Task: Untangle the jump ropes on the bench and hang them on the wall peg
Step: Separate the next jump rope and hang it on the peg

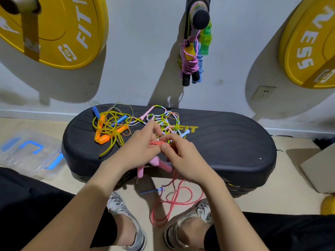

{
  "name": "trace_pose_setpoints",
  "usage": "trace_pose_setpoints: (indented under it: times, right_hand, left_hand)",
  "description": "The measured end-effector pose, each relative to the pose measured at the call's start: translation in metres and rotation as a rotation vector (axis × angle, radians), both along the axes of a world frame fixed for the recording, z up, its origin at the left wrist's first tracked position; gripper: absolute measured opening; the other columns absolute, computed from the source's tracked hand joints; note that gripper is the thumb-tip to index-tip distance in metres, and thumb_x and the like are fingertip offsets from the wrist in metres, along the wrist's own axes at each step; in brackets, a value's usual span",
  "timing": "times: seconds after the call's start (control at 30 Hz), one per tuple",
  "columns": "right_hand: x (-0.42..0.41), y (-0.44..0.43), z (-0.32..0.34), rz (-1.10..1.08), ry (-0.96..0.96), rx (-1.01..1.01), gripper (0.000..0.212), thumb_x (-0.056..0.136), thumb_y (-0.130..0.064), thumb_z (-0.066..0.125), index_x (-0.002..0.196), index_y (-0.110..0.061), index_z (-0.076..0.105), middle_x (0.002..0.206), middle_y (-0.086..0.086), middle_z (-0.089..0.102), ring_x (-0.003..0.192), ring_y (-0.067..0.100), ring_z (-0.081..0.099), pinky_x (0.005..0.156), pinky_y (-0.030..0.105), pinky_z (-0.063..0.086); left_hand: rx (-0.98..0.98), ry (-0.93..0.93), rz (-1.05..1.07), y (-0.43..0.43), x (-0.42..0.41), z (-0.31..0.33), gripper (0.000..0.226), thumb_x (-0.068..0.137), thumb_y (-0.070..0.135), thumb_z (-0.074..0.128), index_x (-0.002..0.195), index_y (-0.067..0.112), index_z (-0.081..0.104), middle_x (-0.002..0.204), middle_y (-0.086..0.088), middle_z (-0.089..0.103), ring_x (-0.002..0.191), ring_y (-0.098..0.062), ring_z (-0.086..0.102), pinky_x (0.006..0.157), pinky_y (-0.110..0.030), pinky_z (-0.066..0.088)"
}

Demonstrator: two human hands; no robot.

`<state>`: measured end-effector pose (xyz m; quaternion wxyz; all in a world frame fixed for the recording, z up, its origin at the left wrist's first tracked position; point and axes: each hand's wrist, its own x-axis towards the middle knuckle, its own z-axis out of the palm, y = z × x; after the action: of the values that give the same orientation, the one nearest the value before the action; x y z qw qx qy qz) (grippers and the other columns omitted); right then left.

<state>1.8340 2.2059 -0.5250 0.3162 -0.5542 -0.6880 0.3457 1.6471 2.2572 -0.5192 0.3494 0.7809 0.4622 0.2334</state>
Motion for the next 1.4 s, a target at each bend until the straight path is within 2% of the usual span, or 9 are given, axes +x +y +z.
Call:
trace_pose_setpoints:
  times: [0.17, 0.37, 0.5, 0.67, 0.8, 0.93, 1.07, 1.23, 1.4]
  right_hand:
    - [0.006, 0.004, 0.027, 0.007, -0.101, 0.096, 0.006, 0.103, -0.034, 0.065, 0.107, -0.029, 0.066, 0.061, -0.017, 0.057, 0.060, 0.010, 0.049, 0.058, 0.022, 0.037]
    - [-0.003, 0.030, 0.080, -0.108, -0.364, 0.119, 0.029, 0.109, -0.039, 0.047, 0.089, -0.023, 0.059, 0.075, -0.002, 0.061, 0.077, 0.027, 0.055, 0.067, 0.042, 0.049]
    - [0.001, 0.056, 0.115, -0.101, -0.069, -0.044, 0.037, 0.107, -0.021, 0.053, 0.072, -0.017, 0.062, 0.063, 0.001, 0.055, 0.059, 0.014, 0.046, 0.062, 0.033, 0.038]
    - [0.012, 0.090, 0.146, -0.089, 0.556, -0.262, 0.031, 0.111, -0.004, 0.041, 0.115, -0.009, 0.072, 0.080, 0.015, 0.060, 0.065, 0.019, 0.056, 0.064, 0.029, 0.048]
    - [0.018, 0.124, 0.160, -0.108, 0.692, -0.314, 0.036, 0.108, 0.005, 0.034, 0.121, -0.001, 0.067, 0.072, 0.006, 0.059, 0.054, 0.014, 0.055, 0.051, 0.024, 0.047]
    - [0.028, 0.156, 0.158, -0.152, 0.537, -0.226, 0.039, 0.099, 0.003, 0.042, 0.108, -0.013, 0.077, 0.069, 0.003, 0.058, 0.057, 0.013, 0.050, 0.057, 0.028, 0.039]
    - [0.036, 0.174, 0.139, -0.130, 0.318, -0.028, 0.036, 0.091, 0.007, 0.055, 0.112, -0.012, 0.078, 0.081, 0.002, 0.074, 0.069, 0.009, 0.064, 0.066, 0.018, 0.051]
    - [0.038, 0.193, 0.125, 0.087, -0.065, 0.293, 0.028, 0.105, -0.013, 0.060, 0.132, -0.018, 0.064, 0.094, 0.001, 0.071, 0.079, 0.020, 0.062, 0.075, 0.034, 0.051]
    - [0.035, 0.210, 0.121, -0.064, -0.267, 0.505, 0.023, 0.108, -0.012, 0.050, 0.115, -0.017, 0.071, 0.085, -0.013, 0.070, 0.079, 0.008, 0.064, 0.075, 0.034, 0.052]
  left_hand:
    - [-0.014, 0.121, -0.177, 0.018, -0.013, 0.021, 0.053, 0.071, 0.026, 0.081, 0.112, 0.036, 0.050, 0.071, 0.007, 0.068, 0.068, -0.012, 0.063, 0.063, -0.025, 0.048]
    - [0.054, 0.277, -0.204, 0.049, -0.028, 0.063, 0.036, 0.085, 0.054, 0.078, 0.078, 0.020, 0.067, 0.064, 0.003, 0.063, 0.059, -0.008, 0.052, 0.059, -0.031, 0.043]
    - [-0.019, 0.148, -0.241, 0.070, -0.028, 0.098, 0.036, 0.087, 0.054, 0.080, 0.079, 0.020, 0.069, 0.063, 0.006, 0.060, 0.059, -0.007, 0.052, 0.057, -0.027, 0.039]
    - [-0.153, -0.130, -0.231, 0.102, -0.014, 0.128, 0.043, 0.091, 0.044, 0.075, 0.108, 0.005, 0.074, 0.103, -0.022, 0.077, 0.097, -0.037, 0.073, 0.094, -0.050, 0.056]
    - [-0.318, -0.196, -0.388, 0.125, -0.003, 0.132, 0.029, 0.086, 0.014, 0.087, 0.109, 0.021, 0.071, 0.107, -0.017, 0.079, 0.102, -0.026, 0.076, 0.086, -0.033, 0.062]
    - [-0.270, -0.202, -0.279, 0.144, 0.007, 0.117, 0.051, 0.077, 0.008, 0.094, 0.115, 0.016, 0.061, 0.098, -0.007, 0.078, 0.080, -0.013, 0.073, 0.065, -0.025, 0.058]
    - [-0.286, -0.344, -0.149, 0.163, 0.016, 0.112, 0.056, 0.067, 0.030, 0.099, 0.112, 0.007, 0.074, 0.105, -0.017, 0.080, 0.089, -0.023, 0.074, 0.088, -0.043, 0.062]
    - [-0.406, -0.512, -0.122, 0.175, 0.023, 0.113, 0.031, 0.079, 0.047, 0.089, 0.093, 0.023, 0.077, 0.085, -0.012, 0.075, 0.067, -0.029, 0.074, 0.062, -0.035, 0.061]
    - [-0.426, -0.469, -0.140, 0.178, 0.025, 0.111, 0.058, 0.078, 0.031, 0.092, 0.114, -0.001, 0.060, 0.078, -0.012, 0.063, 0.061, -0.024, 0.065, 0.060, -0.035, 0.057]
